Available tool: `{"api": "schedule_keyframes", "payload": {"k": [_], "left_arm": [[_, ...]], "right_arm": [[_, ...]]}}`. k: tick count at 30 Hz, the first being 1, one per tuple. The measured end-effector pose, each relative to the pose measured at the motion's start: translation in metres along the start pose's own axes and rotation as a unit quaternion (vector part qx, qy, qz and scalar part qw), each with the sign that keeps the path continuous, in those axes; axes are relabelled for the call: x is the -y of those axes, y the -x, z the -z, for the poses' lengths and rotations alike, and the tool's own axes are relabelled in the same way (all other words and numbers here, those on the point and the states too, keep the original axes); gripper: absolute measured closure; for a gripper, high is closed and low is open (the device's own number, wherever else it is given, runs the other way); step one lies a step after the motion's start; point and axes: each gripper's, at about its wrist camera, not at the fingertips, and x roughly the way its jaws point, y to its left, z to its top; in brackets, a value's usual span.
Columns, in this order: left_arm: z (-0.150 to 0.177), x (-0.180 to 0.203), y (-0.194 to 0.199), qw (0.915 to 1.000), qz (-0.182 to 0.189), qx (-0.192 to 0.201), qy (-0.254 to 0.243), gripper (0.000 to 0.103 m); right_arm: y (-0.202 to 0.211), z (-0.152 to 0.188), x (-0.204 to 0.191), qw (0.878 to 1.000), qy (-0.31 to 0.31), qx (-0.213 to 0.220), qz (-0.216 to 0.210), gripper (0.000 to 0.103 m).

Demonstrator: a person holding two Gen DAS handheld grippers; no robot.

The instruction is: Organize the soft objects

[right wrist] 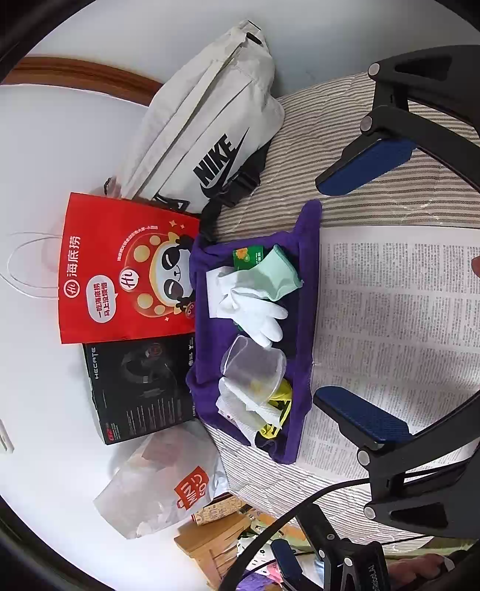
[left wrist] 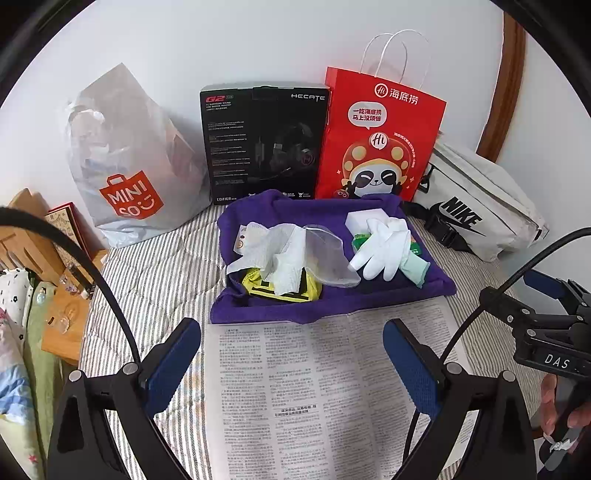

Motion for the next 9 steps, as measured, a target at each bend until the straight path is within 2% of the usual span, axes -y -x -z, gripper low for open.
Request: {"api": "schedule_keyframes", "payload": {"k": [9], "left_arm": [[-0.0006,-0.0021,0.0011,1.0000,-0.002,0.001,0.001,0.003]], "right_arm": [[0.0016,-0.0008,0.0000,1.000,0.000,0.000,0.001,0.001]]}}
